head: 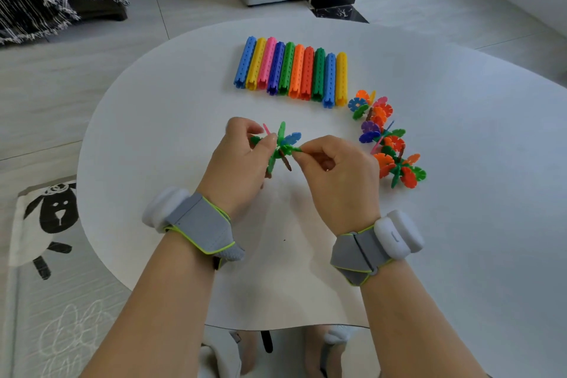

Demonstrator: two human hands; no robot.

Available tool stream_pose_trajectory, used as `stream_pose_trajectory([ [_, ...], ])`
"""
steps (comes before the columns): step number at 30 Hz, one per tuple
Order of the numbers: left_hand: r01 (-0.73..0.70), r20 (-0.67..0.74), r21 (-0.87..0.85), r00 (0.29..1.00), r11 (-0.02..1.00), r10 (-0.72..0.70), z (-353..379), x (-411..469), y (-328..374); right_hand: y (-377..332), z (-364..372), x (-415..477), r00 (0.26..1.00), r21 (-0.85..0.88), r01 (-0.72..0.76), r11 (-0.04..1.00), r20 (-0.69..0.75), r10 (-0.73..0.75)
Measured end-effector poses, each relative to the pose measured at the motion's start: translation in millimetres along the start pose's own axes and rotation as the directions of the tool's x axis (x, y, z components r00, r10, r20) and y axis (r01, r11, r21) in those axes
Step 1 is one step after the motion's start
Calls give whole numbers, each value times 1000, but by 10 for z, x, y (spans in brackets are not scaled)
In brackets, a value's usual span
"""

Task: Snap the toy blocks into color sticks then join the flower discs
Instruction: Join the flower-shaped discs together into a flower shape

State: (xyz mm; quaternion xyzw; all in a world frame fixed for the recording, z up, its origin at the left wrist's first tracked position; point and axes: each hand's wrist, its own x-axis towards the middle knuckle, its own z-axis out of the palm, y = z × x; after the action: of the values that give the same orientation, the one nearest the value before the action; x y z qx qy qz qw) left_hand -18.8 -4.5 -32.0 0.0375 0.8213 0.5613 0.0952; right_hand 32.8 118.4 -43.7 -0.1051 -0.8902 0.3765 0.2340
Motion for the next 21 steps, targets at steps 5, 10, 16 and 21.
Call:
stream_pose_trajectory([
  [5, -53, 22, 52, 998, 997, 52, 77, 33, -14, 13, 13, 73, 984, -13, -177, 984, 10, 177],
  [10, -106, 32, 133, 994, 985, 102, 131, 92, 16, 45, 42, 106, 965, -57, -260, 964, 2, 261],
  [16, -179, 67, 299, 984, 937, 166, 192, 120, 17, 89, 26, 164, 943, -157, -316, 936, 52, 327],
  [21, -176, 98, 287, 983, 941, 154, 214, 122, 43, 117, -76, 142, 971, -246, -232, 941, -5, 238],
])
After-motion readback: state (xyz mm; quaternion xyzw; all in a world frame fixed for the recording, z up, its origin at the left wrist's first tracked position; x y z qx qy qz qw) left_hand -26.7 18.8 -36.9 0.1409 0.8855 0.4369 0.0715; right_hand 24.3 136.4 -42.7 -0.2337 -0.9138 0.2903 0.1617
